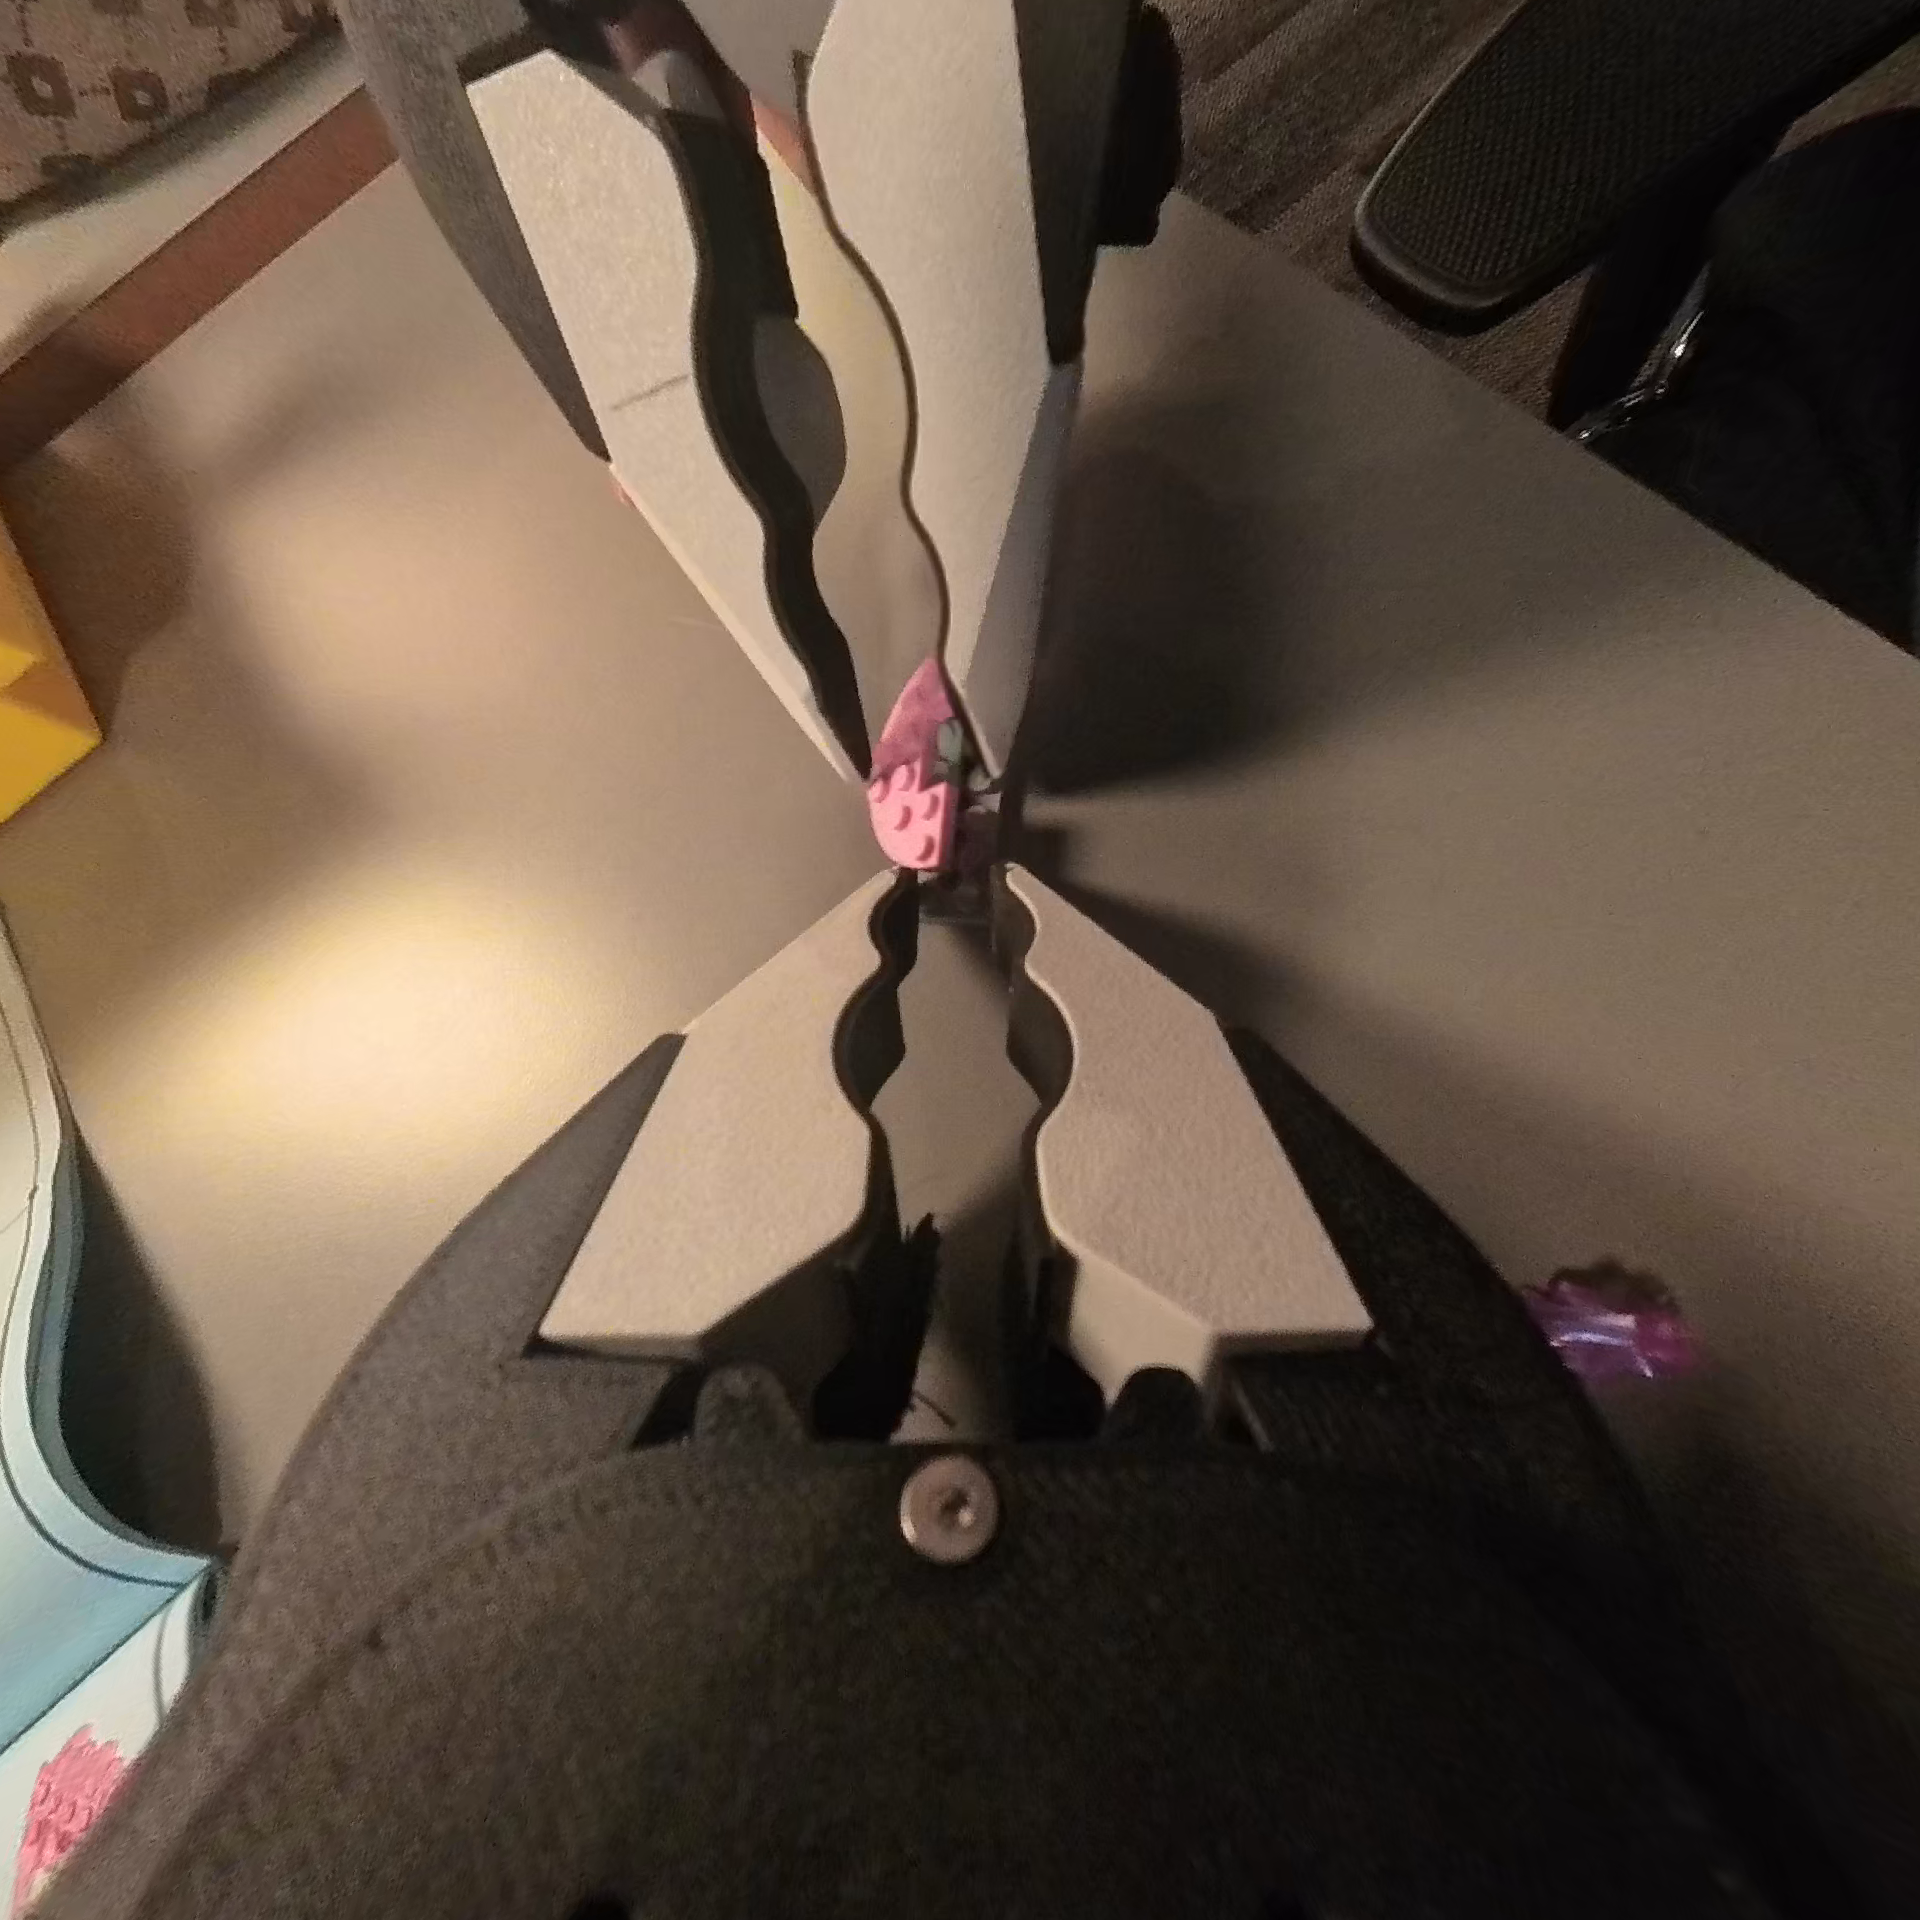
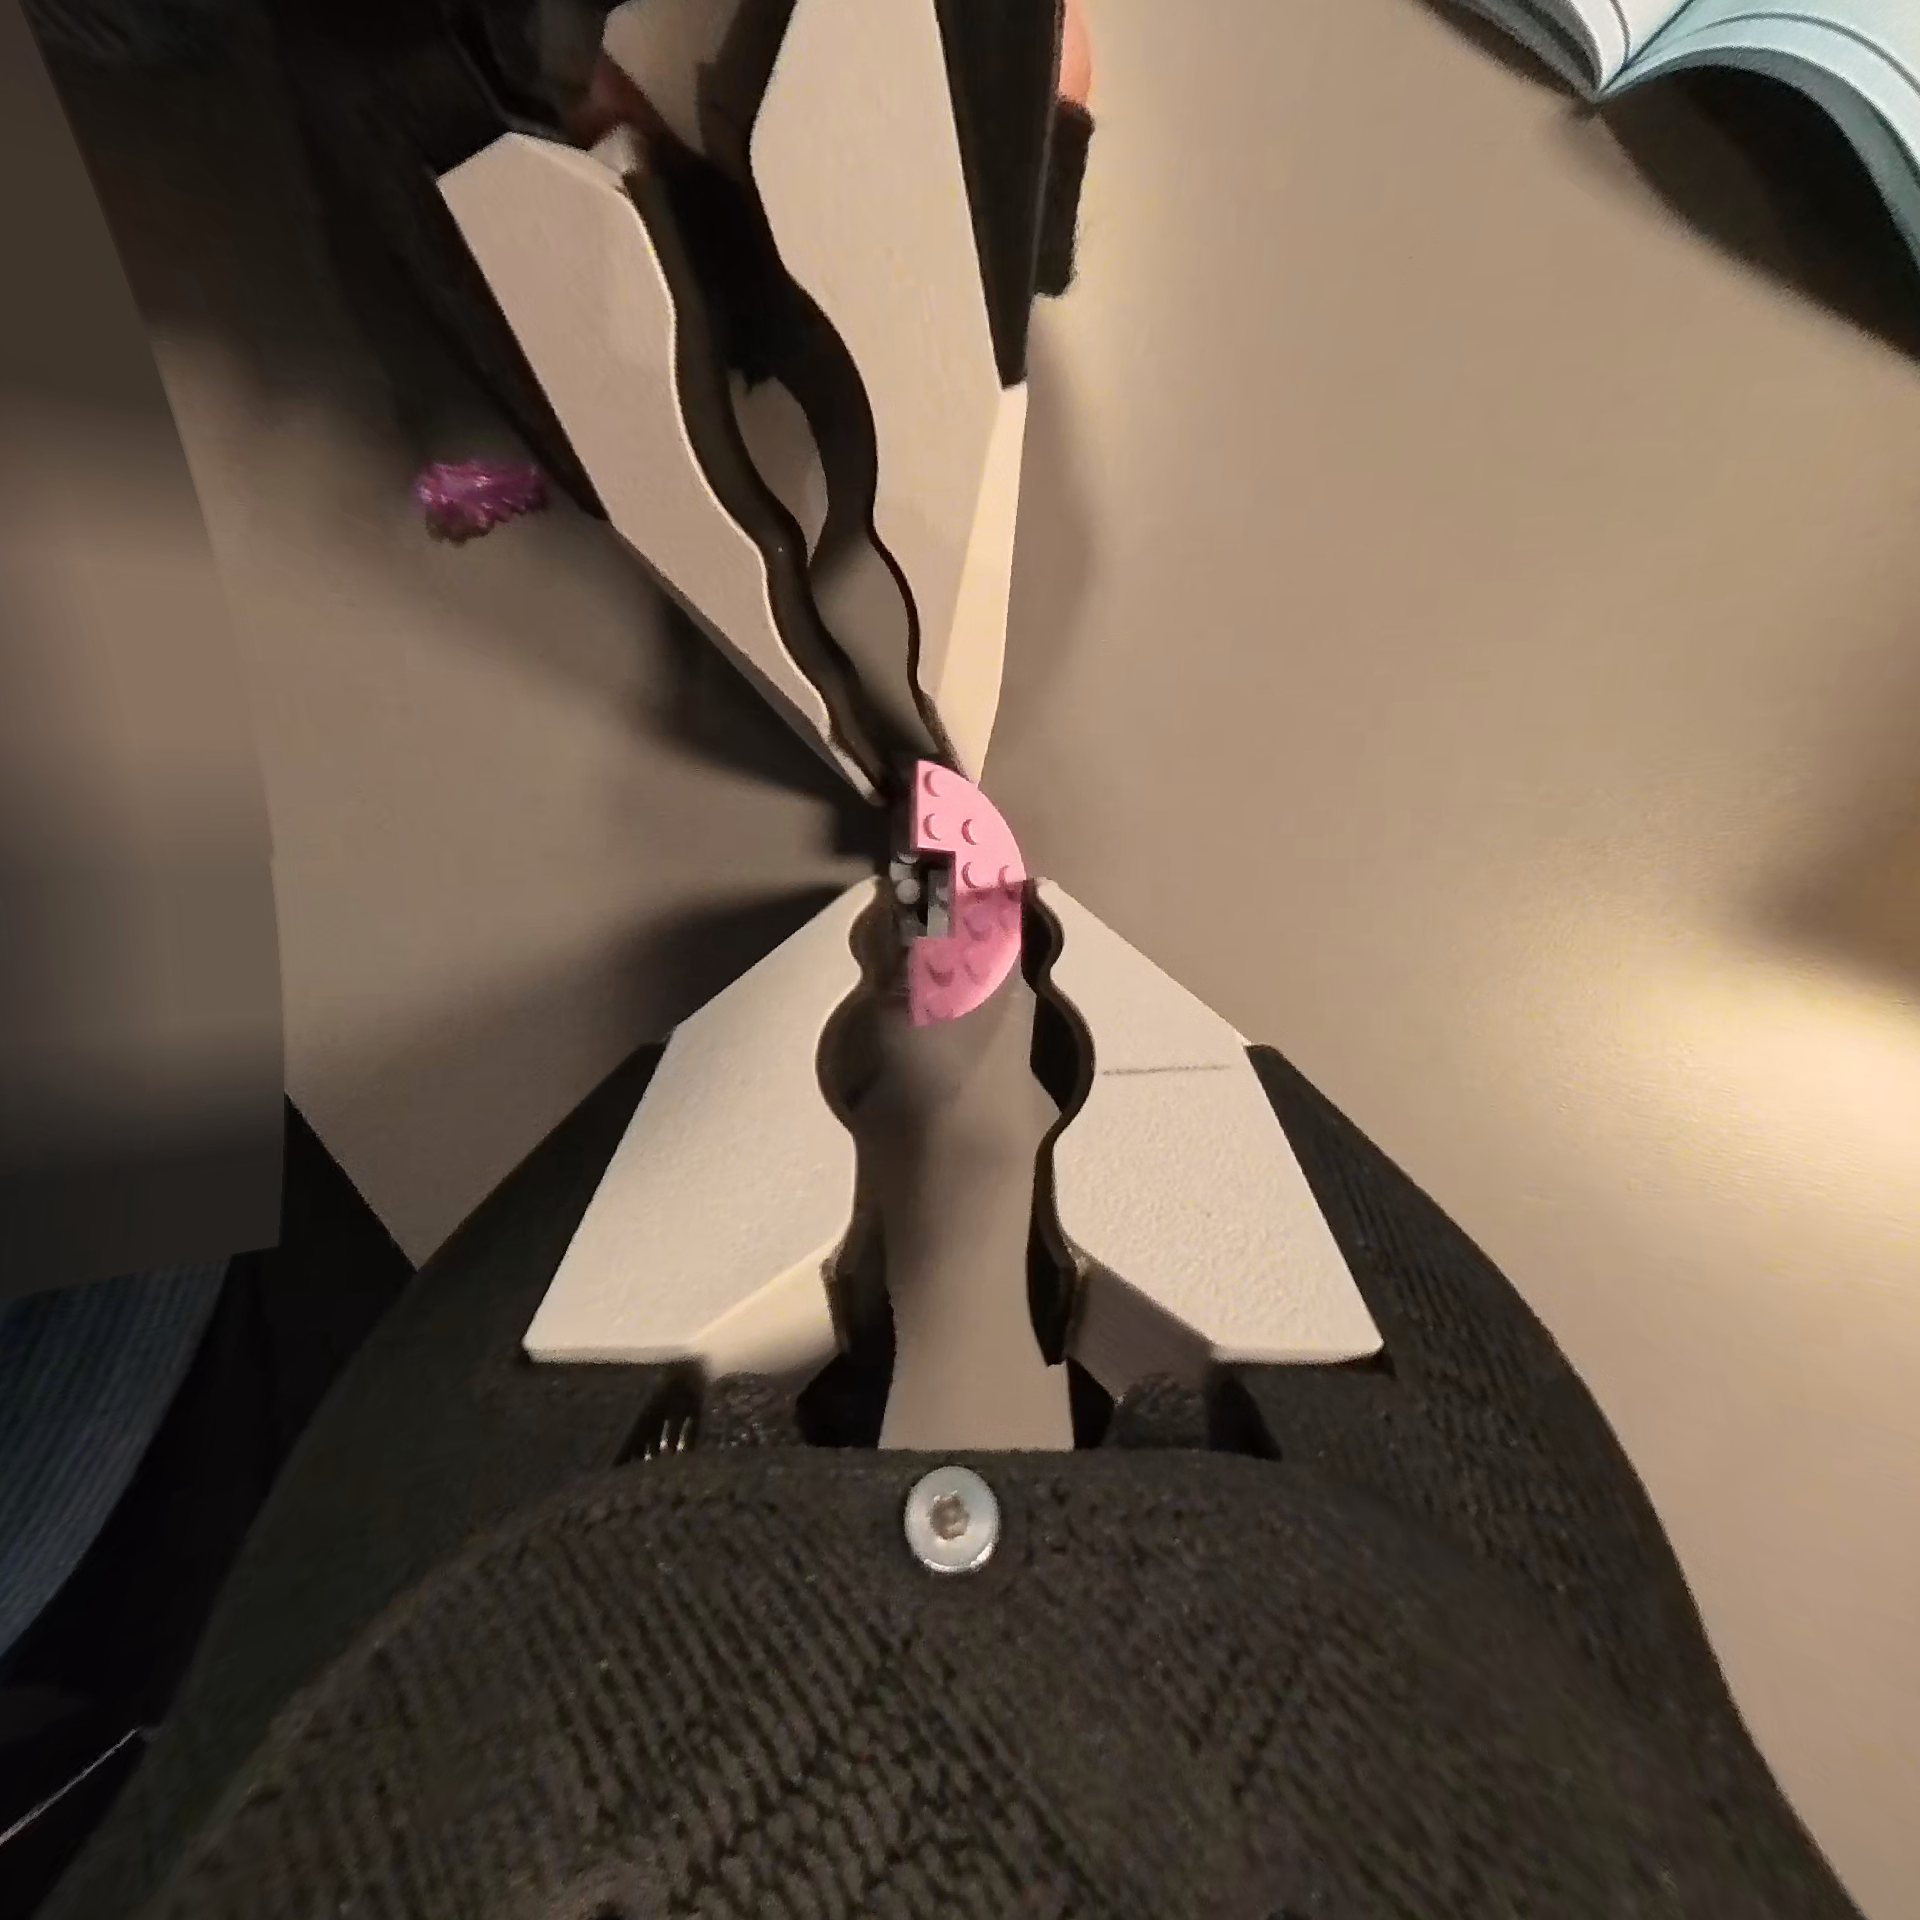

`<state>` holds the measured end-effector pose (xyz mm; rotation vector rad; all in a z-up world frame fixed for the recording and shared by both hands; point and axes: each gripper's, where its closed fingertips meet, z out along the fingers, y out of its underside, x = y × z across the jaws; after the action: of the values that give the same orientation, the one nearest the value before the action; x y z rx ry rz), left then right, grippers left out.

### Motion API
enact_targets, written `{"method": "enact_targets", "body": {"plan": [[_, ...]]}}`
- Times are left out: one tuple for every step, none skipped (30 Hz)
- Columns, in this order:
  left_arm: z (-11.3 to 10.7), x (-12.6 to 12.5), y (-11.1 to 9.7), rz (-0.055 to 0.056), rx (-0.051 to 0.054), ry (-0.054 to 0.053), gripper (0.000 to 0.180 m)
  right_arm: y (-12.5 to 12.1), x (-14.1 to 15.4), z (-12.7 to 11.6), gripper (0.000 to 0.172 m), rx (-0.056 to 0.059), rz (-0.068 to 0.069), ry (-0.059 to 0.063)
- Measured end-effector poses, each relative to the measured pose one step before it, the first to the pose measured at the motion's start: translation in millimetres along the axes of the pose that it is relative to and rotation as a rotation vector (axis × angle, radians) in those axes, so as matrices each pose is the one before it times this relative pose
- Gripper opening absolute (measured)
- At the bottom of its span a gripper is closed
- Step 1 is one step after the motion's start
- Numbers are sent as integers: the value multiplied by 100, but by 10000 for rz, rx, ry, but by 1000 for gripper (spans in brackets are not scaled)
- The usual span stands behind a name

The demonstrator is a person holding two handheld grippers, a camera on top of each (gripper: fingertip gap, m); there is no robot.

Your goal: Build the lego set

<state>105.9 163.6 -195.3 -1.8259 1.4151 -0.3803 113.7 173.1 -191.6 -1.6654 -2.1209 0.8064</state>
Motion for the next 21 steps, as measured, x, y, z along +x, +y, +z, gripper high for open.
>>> {"method": "enact_targets", "body": {"plan": [[-2, 7, -6, 40, 3, -21, 13, 14, -29, 24, 24, 20, 0, 12], [-12, 10, -8, 59, 6, -29, 13, 39, 15, 12, 25, 3, -3, 42], [-6, 12, -14, 89, 1, -47, 13, -1, -10, 12, 25, 32, -54, 47], [-14, 27, -32, 84, 14, -41, 0, -26, -78, -18, 27, 46, -73, 47], [41, -136, 89, 108, -43, -160, 0, -10, -124, -20, 29, 23, -73, 40], [10, -22, 48, 19, -49, -21, 0, 10, -161, -29, 30, 11, -91, 49], [7, 0, -13, -37, 13, 14, 0, 38, -116, -10, 30, -2, -97, 98], [-2, -13, 9, -56, -5, 25, 0, -6, -27, -32, 31, 24, -117, 157], [-2, -1, 15, -53, 2, 29, 0, -7, -8, -41, 31, 25, -134, 170], [-11, 0, 10, -77, -2, 44, 0, -8, -24, -32, 29, 21, -89, 134], [-2, -2, 12, -91, 6, 42, 0, -18, -9, -19, 28, 32, -49, 112], [-11, -2, 10, -73, 3, 29, 0, -25, -8, -6, 28, 42, -38, 89], [-14, -14, 16, -84, -2, 16, 0, 2, 41, -20, 29, 29, -5, 90], [-15, -22, 27, -136, -10, 29, 0, -2, 97, -98, 29, 41, -1, 98], [-9, -16, 54, -163, -19, 56, 0, -31, 100, -152, 29, 75, 18, 75], [-11, -26, 34, -151, 2, 54, 0, -47, 114, -208, 29, 94, 82, 49], [-7, -11, 22, -100, 6, 43, 0, -24, 157, -222, 27, 88, 131, 40], [-8, -10, 8, -45, 6, 30, 0, 38, 168, -223, 23, 59, 145, 34], [-7, 7, 7, -10, 3, 12, 0, 159, 184, -164, 18, -9, 152, 43], [2, 15, -4, 9, -1, 6, 0, 259, 301, -110, 13, -79, 142, 135], [-4, 8, 1, 9, 0, 4, 0, 328, 285, -61, 9, -118, 82, 155]]}}
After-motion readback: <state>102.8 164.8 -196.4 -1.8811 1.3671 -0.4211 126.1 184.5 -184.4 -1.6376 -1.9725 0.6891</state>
